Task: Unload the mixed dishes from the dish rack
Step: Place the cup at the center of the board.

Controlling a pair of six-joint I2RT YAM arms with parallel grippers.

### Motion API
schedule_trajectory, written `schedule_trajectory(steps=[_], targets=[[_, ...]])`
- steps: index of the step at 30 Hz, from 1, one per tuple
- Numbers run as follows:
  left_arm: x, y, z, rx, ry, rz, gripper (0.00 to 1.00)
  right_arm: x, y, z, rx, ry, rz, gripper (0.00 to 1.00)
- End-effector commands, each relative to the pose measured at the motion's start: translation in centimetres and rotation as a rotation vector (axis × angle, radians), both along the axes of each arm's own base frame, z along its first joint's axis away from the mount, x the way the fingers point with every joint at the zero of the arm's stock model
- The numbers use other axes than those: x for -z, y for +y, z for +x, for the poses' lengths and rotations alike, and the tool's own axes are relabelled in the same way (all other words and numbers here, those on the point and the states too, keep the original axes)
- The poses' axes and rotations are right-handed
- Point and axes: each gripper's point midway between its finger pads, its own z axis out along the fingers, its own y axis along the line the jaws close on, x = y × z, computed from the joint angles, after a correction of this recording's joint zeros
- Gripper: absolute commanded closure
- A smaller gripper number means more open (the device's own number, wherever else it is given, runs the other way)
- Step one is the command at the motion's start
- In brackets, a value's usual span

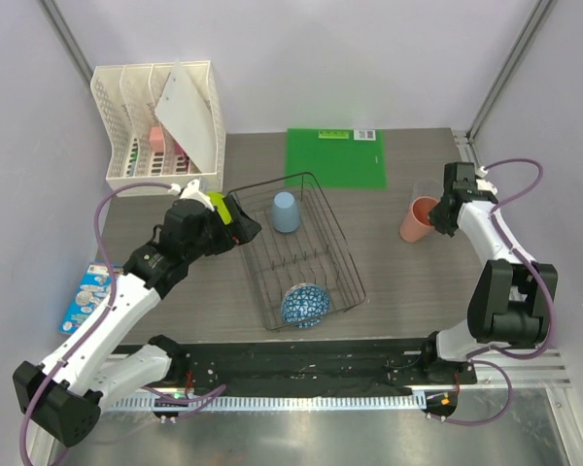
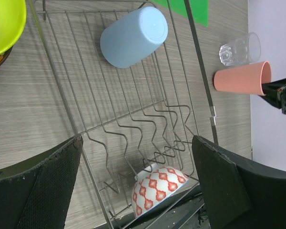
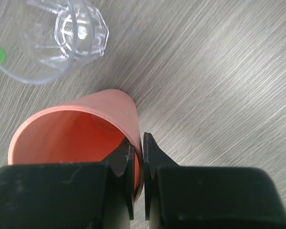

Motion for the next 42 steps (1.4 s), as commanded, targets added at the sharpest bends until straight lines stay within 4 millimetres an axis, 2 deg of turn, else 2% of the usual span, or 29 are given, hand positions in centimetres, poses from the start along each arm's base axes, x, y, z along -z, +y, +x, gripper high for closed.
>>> schedule_trajectory(steps=[1, 3, 4, 5, 7, 10, 15, 16, 21, 23, 25, 26, 29, 31, 32, 37, 39, 41, 42], targets=[[-0.4, 0.0, -0.4, 0.007, 0.008, -0.002, 0.06, -2.4, -1.8, 0.4, -0.013, 0.049, -0.089, 0.99], [-0.3, 0.1, -0.5, 0.006, 0.009, 0.006, 0.07, -3.4, -2.1, 0.1, -0.029, 0.057, -0.116, 0.99], [-0.2, 0.1, -0.5, 0.006, 0.012, 0.010, 0.07, -4.6, -2.4, 0.5, -0.031, 0.043, -0.136, 0.99], [-0.1, 0.1, -0.5, 0.006, 0.014, 0.009, 0.07, -4.8, -2.5, 0.0, -0.043, 0.072, -0.142, 0.99], [-0.1, 0.0, -0.4, 0.006, 0.018, 0.005, 0.07, -5.4, -2.5, 0.3, -0.064, 0.091, -0.148, 0.99], [0.1, -0.3, -0.4, 0.013, 0.031, -0.002, 0.07, -5.3, -2.5, -0.1, -0.070, 0.111, -0.147, 0.99], [0.2, -0.6, -0.8, 0.034, 0.041, -0.010, 0.08, -3.1, -2.0, -0.1, -0.077, 0.137, -0.115, 0.99], [0.2, -0.5, -0.8, 0.029, 0.038, -0.008, 0.08, -2.0, -1.9, -0.4, -0.076, 0.157, -0.104, 0.99], [0.6, -0.3, -1.1, 0.025, 0.045, -0.008, 0.08, 0.8, -0.9, -0.2, -0.086, 0.154, -0.051, 0.99], [0.9, -0.3, -1.1, 0.022, 0.049, -0.007, 0.08, 1.3, -0.8, 0.0, -0.089, 0.146, -0.042, 0.99], [0.9, -0.3, -1.1, 0.020, 0.053, -0.004, 0.08, 1.5, -0.6, 0.1, -0.097, 0.136, -0.035, 0.93], [0.9, 0.2, -0.8, -0.006, 0.044, 0.011, 0.08, 1.1, -0.6, 0.2, -0.101, 0.123, -0.036, 0.83], [0.7, 0.4, -0.7, -0.012, 0.034, 0.023, 0.07, -0.1, -0.4, 0.3, -0.111, 0.078, -0.040, 0.64], [0.5, 0.5, -0.6, -0.017, 0.027, 0.033, 0.06, -1.1, -0.1, 0.3, -0.120, 0.045, -0.032, 0.58], [0.5, 0.6, -0.6, -0.018, 0.023, 0.040, 0.06, -2.2, 0.0, 0.3, -0.121, 0.013, -0.034, 0.54], [-0.2, 1.0, -0.1, -0.040, -0.003, 0.049, 0.05, -5.4, 0.4, -0.1, -0.123, -0.059, -0.044, 0.43], [-0.3, 1.0, 0.1, -0.042, -0.002, 0.055, 0.05, -7.4, 0.6, -0.1, -0.122, -0.116, -0.043, 0.41], [-0.2, 1.0, 0.2, -0.041, 0.002, 0.063, 0.05, -8.5, 1.0, -0.3, -0.131, -0.136, -0.032, 0.40], [-0.1, 1.0, 0.3, -0.040, 0.007, 0.068, 0.04, -9.8, 1.0, -0.2, -0.130, -0.169, -0.035, 0.39]])
